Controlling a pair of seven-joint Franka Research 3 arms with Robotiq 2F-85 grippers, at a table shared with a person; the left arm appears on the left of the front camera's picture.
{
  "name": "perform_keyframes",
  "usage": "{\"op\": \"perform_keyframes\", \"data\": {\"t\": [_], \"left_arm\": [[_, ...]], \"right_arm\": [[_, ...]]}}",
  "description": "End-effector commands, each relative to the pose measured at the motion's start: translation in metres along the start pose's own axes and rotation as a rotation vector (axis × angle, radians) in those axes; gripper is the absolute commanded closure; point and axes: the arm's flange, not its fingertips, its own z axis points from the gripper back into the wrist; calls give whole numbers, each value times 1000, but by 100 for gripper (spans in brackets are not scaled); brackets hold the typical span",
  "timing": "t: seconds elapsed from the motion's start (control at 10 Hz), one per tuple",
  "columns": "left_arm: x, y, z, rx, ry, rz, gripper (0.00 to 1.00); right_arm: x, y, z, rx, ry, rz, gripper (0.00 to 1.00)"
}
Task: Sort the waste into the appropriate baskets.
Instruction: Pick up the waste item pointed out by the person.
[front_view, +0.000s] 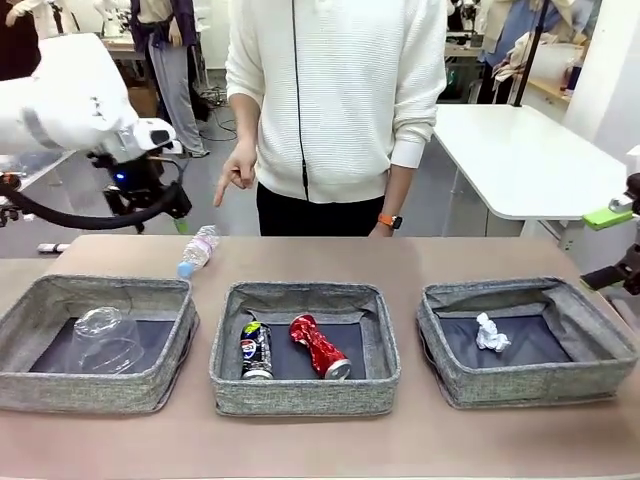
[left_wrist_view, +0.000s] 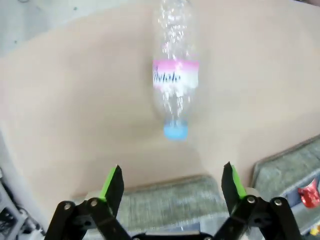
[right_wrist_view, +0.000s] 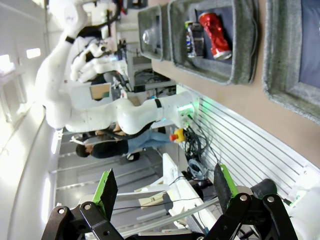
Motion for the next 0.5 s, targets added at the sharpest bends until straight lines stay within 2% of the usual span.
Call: {"op": "perform_keyframes", "data": {"t": [0.0, 0.1, 0.2, 0.4], "left_arm": [[17, 1, -15, -48, -15, -28, 0], [26, -4, -35, -63, -42, -23, 0], [34, -7, -53, -11, -91, 9, 0], [45, -6, -74, -24, -73, 7, 0]], "right_arm": [[0, 2, 2, 16, 2, 11, 0], [0, 2, 2, 16, 2, 11, 0], [0, 2, 2, 16, 2, 11, 0], [0, 2, 2, 16, 2, 11, 0]]}}
